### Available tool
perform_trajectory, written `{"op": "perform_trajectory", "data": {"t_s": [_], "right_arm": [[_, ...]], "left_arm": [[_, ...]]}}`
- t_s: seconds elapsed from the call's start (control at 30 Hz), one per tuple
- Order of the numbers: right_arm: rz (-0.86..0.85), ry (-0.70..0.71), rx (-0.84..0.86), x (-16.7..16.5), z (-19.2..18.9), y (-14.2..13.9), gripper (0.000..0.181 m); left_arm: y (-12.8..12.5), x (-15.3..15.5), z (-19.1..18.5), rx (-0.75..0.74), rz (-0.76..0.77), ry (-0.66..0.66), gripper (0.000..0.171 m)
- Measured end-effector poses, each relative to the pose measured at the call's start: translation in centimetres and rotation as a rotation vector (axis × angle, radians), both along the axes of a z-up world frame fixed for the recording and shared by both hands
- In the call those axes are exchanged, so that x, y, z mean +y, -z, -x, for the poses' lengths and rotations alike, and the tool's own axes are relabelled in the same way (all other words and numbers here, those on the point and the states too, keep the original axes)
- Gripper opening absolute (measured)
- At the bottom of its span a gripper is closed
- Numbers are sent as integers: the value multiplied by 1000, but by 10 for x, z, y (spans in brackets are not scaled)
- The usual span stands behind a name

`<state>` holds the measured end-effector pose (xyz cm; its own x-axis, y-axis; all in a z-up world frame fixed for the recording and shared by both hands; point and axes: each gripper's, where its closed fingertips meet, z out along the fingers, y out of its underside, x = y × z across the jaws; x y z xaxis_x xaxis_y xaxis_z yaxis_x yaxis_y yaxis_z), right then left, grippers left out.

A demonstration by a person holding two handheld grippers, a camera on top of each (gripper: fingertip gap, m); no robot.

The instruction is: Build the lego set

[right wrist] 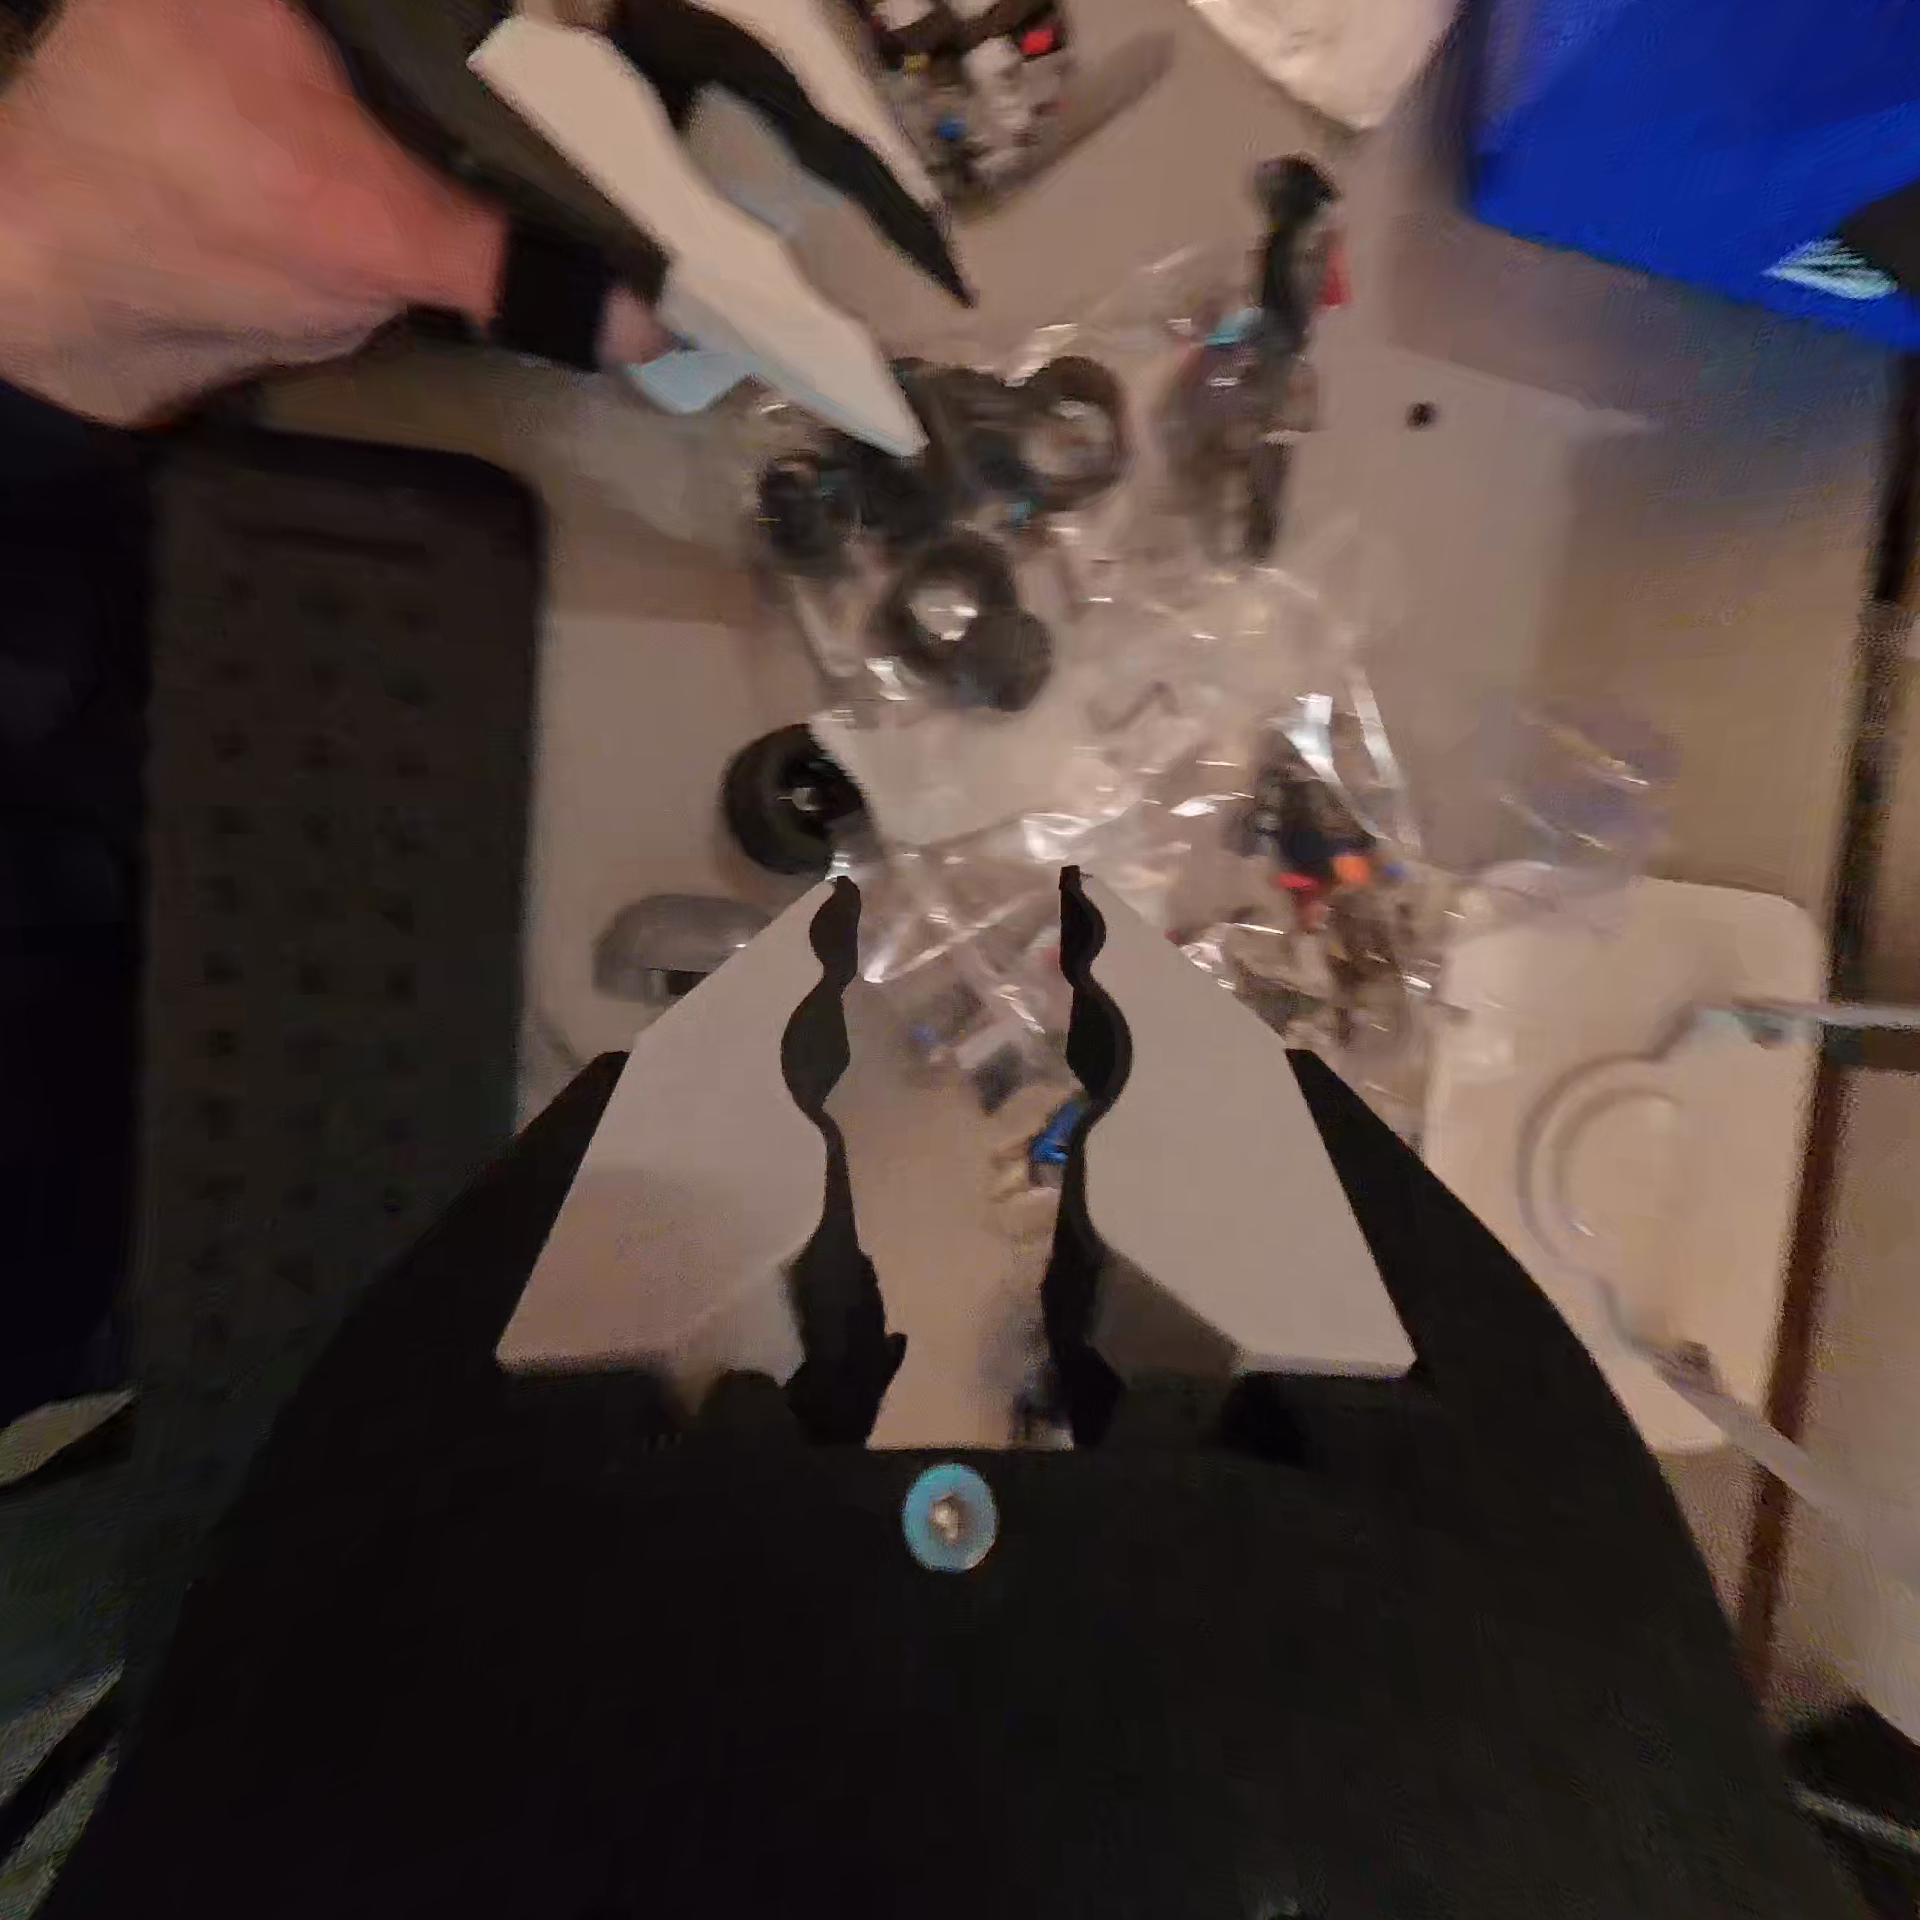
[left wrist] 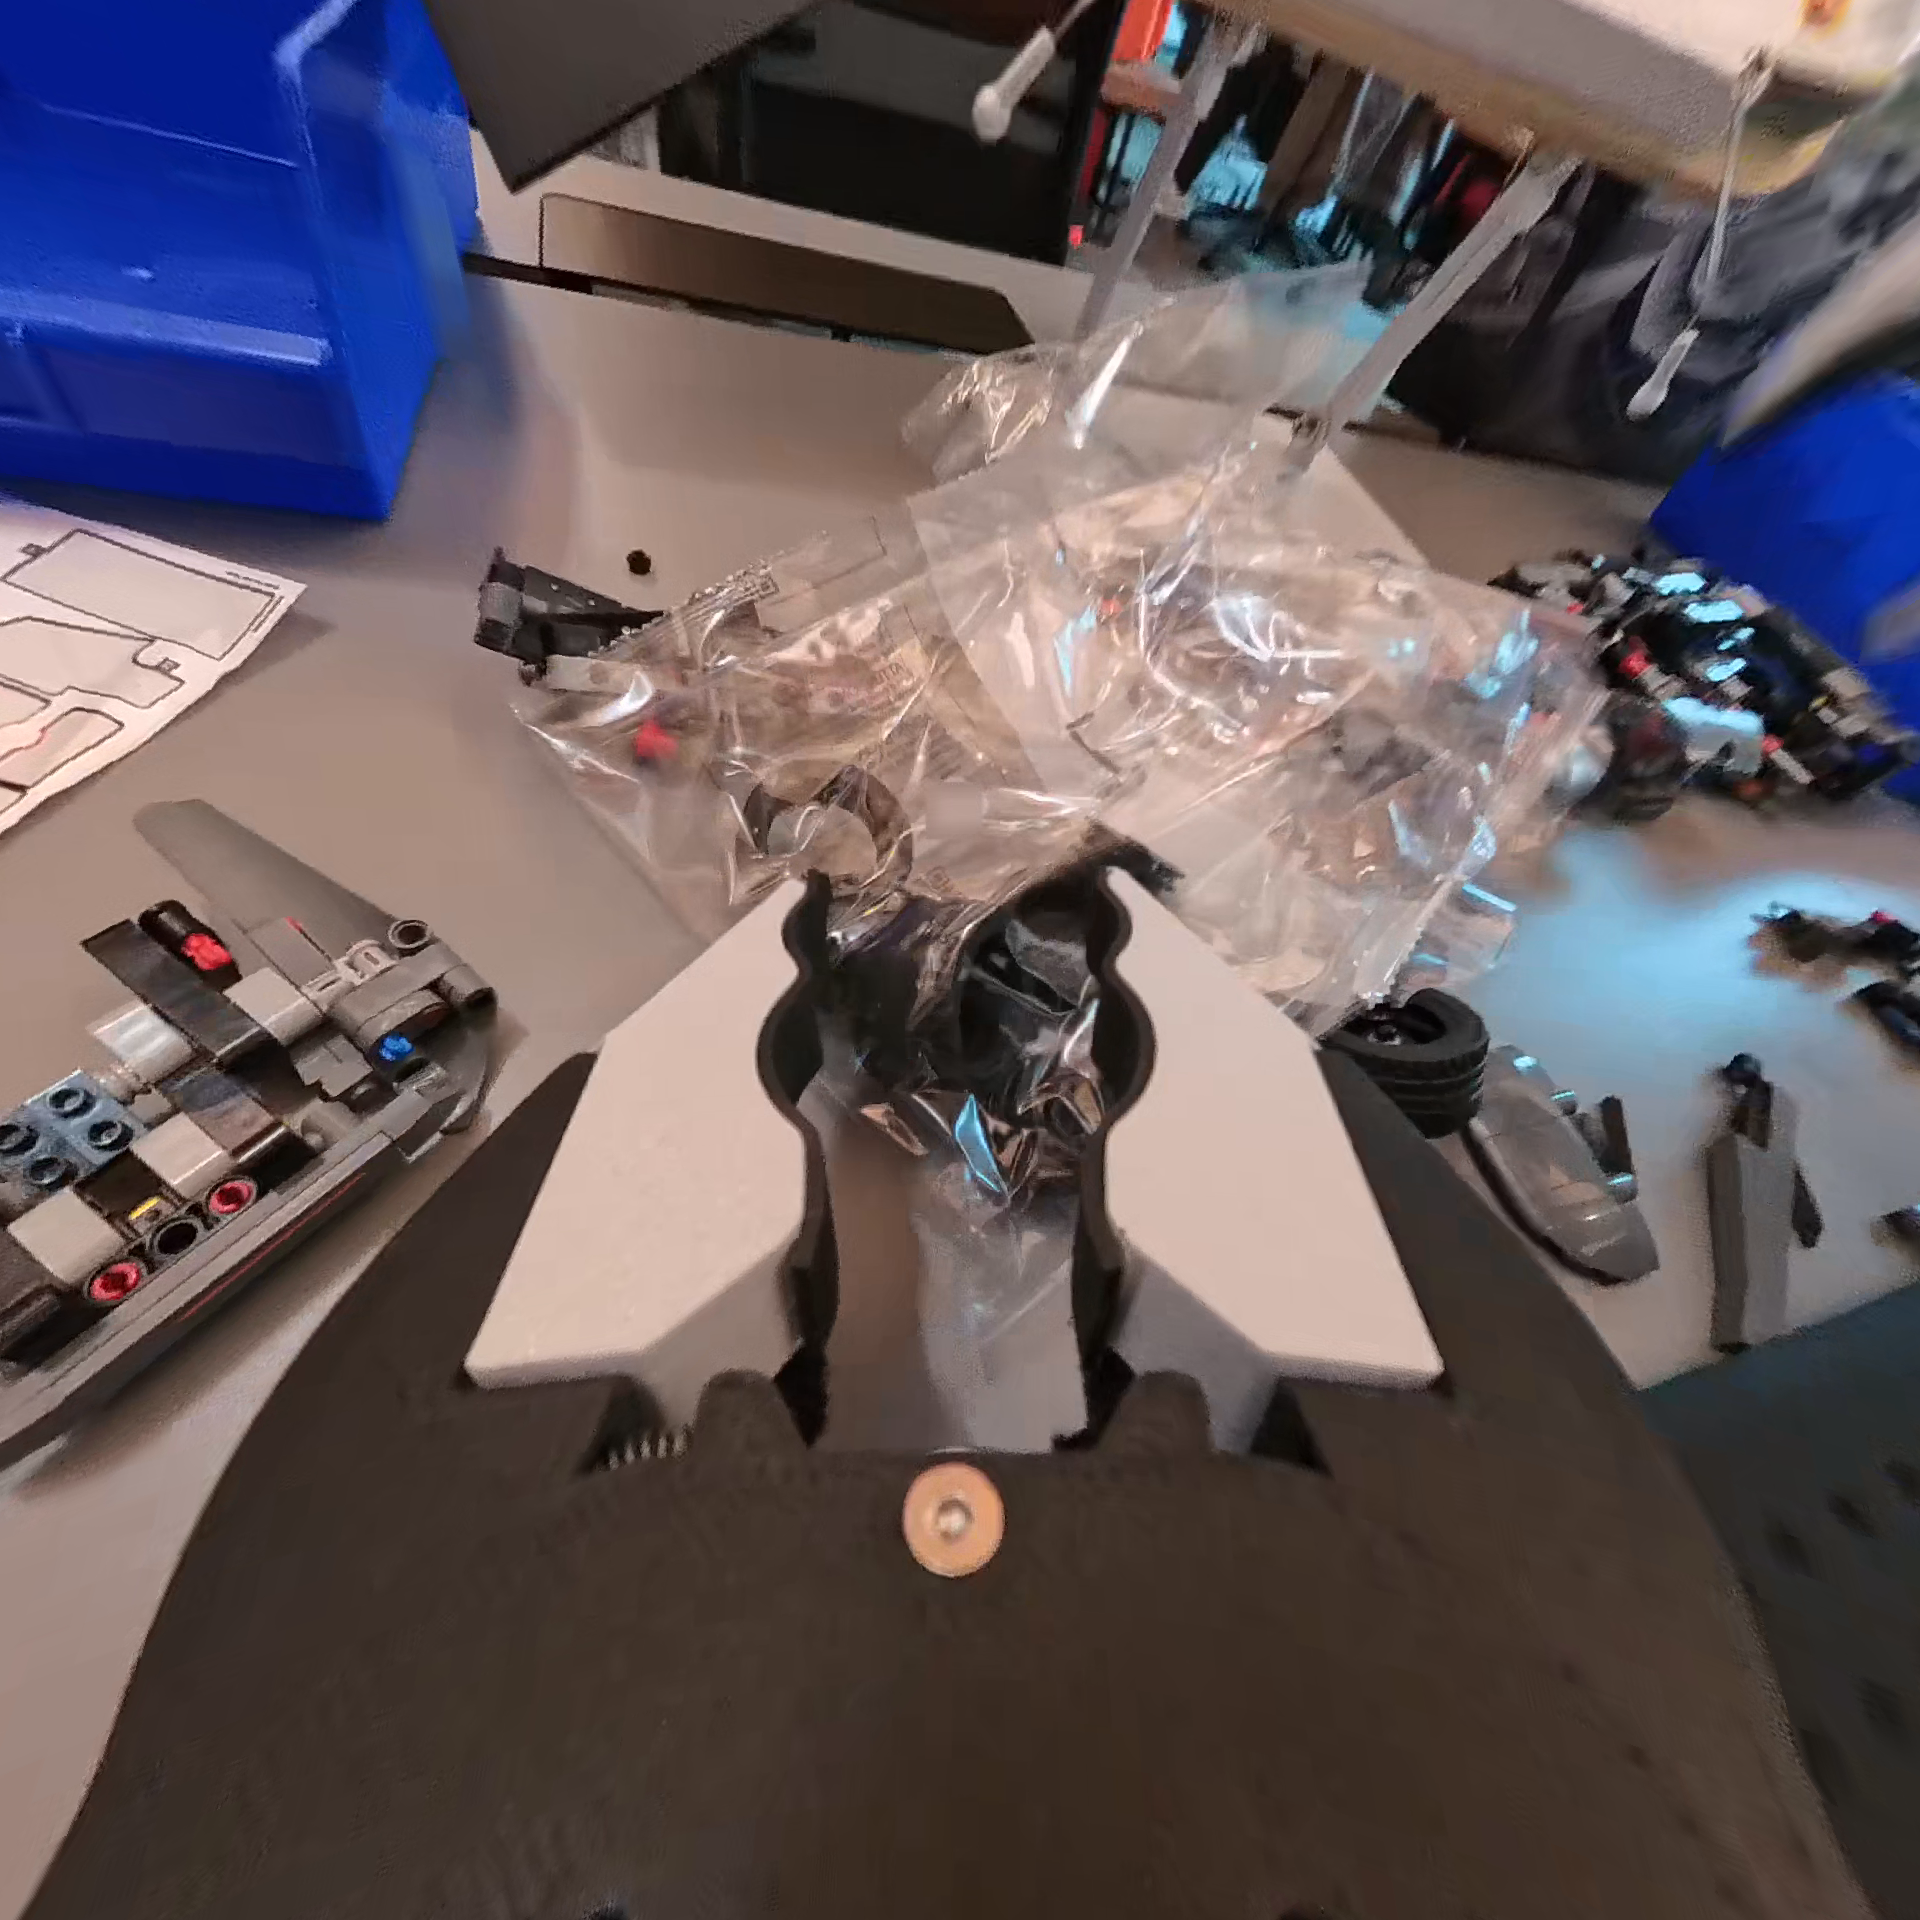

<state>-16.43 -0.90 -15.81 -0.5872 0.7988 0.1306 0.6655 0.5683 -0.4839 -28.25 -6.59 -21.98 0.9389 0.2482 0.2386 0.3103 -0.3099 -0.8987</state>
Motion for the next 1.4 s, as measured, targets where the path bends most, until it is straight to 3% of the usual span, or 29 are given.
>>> {"op": "perform_trajectory", "data": {"t_s": [0.1,0.17,0.3,0.4,0.47,0.57,0.63,0.7,0.83,0.93,1.0,1.17,1.23,1.3,1.4], "right_arm": [[-62,-84,-94,-36,-12,55,42],[-147,-78,-118,-40,-11,86,45],[-164,-52,-32,-46,2,105,27],[-142,-51,-9,-43,-1,100,26],[18,-44,-11,-51,-9,87,26],[272,-18,72,-52,-18,51,27],[338,-13,217,-46,-23,23,26],[207,-29,348,-36,-32,9,27],[-299,-83,556,-25,-49,-9,27],[-655,-129,597,-22,-59,-11,26],[-790,-147,585,-19,-66,-7,27],[-908,-173,635,-21,-77,-7,26],[-892,-160,635,-17,-81,-6,27],[-793,-128,630,-15,-86,-5,32],[-443,-13,673,-14,-95,-21,41]], "left_arm": [[-9,-2,-1,-13,-69,5,47],[-14,-3,-4,-4,-100,17,48],[-23,-6,-18,60,-137,54,48],[-37,-7,-36,139,-165,115,48],[-45,-5,-54,221,-159,190,47],[-53,0,-85,289,-156,330,45],[-51,7,-98,250,-125,372,45],[-59,14,-118,128,-180,465,45],[-80,20,-154,-249,-299,696,46],[-92,24,-174,-478,-355,833,43],[-92,27,-182,-576,-344,876,49],[-78,39,-202,-676,-272,926,27],[-79,43,-206,-672,-291,930,26],[-75,48,-208,-637,-290,911,23],[-75,53,-205,-532,-295,875,21]]}}
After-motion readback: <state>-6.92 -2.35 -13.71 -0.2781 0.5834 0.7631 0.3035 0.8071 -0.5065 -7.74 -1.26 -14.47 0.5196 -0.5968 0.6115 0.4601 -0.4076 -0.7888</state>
